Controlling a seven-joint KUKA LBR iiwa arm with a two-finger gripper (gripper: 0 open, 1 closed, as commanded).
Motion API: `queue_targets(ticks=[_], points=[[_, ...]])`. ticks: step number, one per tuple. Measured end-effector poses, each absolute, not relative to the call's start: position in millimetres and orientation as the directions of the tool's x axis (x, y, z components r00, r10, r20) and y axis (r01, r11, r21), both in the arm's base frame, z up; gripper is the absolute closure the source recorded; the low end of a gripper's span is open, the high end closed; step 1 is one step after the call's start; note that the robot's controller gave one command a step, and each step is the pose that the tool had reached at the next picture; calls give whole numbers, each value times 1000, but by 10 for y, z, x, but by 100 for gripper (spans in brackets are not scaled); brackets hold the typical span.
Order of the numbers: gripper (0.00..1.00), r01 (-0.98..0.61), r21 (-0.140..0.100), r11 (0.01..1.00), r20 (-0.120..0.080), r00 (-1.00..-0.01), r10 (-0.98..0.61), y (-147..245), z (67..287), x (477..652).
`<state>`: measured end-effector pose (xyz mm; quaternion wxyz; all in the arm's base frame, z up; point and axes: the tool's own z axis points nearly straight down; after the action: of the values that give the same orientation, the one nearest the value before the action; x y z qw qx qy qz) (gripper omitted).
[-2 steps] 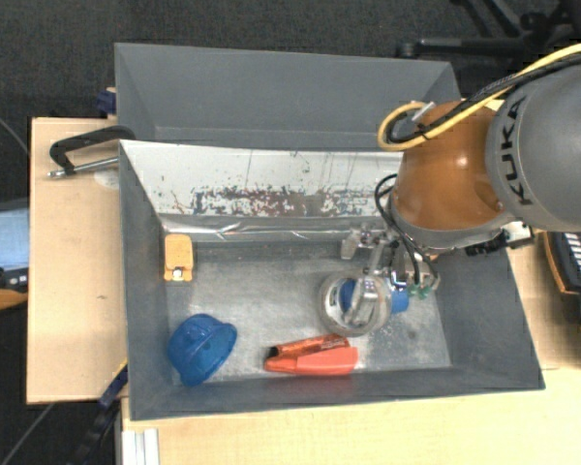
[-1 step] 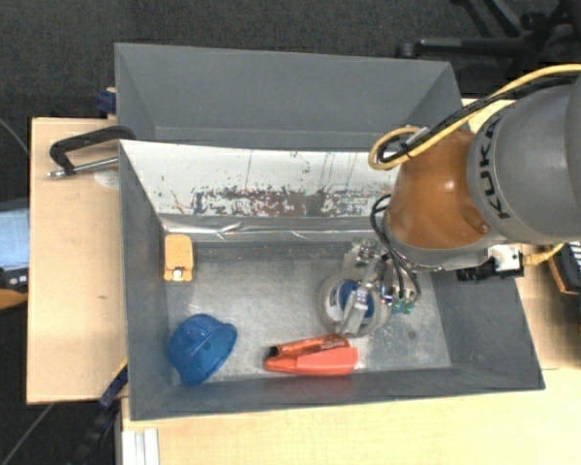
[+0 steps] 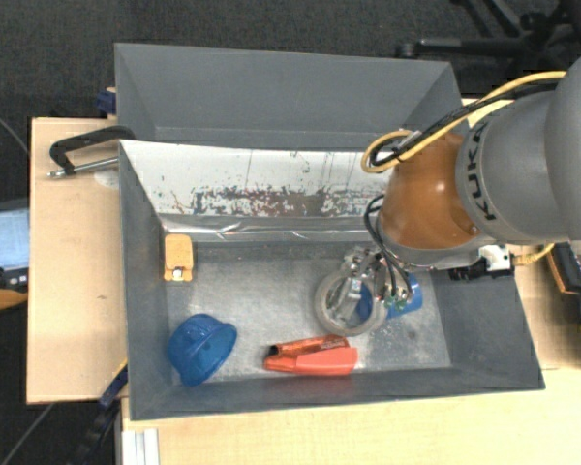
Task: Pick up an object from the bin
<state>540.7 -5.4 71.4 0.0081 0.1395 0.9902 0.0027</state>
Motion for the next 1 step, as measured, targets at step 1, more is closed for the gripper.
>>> queue_targets(ticks=[1], points=[[100, 276, 8, 961, -15, -961, 276, -54, 714, 5408]])
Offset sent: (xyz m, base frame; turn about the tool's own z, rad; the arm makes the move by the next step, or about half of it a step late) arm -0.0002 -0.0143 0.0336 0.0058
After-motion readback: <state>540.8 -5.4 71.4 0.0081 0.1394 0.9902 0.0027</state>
